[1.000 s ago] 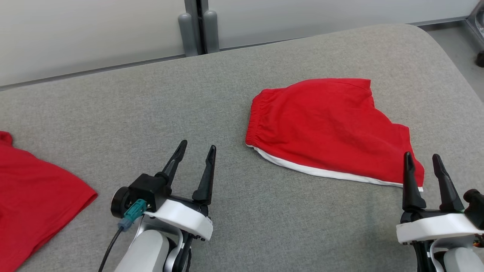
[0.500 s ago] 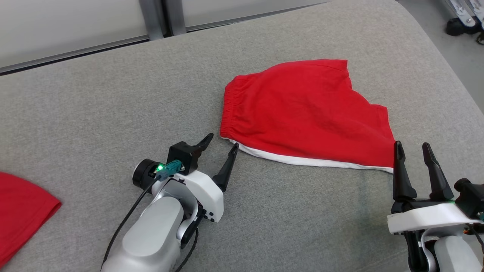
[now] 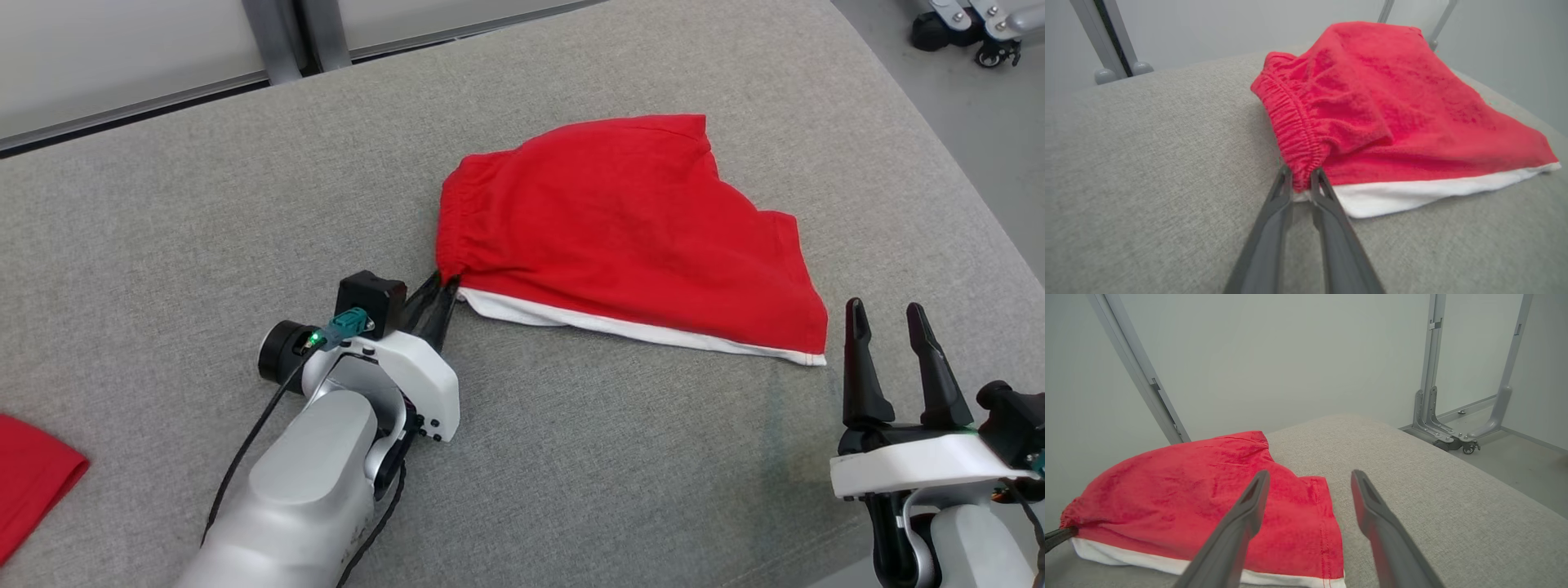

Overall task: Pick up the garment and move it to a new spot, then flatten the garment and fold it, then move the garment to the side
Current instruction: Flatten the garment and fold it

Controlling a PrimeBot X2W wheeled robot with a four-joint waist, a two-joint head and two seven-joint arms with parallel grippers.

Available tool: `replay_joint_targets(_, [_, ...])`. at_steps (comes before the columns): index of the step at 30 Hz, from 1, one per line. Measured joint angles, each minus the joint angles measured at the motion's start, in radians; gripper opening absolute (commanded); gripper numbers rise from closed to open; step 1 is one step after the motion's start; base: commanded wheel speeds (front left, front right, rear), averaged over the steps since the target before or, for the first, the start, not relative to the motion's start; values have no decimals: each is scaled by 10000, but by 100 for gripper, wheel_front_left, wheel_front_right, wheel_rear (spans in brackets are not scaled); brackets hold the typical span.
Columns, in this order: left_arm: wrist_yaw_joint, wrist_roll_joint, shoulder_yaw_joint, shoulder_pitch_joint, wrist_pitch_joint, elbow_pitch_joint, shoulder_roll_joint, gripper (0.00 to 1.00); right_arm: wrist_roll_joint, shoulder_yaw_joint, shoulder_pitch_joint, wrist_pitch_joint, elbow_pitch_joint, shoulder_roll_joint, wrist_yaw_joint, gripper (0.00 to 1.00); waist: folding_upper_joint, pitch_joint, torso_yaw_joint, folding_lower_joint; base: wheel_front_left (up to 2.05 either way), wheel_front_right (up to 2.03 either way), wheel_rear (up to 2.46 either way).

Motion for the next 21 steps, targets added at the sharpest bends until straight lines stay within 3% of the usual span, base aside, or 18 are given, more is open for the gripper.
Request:
replay_joint_targets(8, [2,-111,209,-95,-188,-121,6,0,-98,-81,60,-2,86,2,0,100,0,-120,429,0,0,0,0])
replay_joint_targets(21, [-90,359,769,914,-201,-1129,96,0,-201,2,222,-2,1290,-40,0,100,0,-514,1210,0,0,0,0])
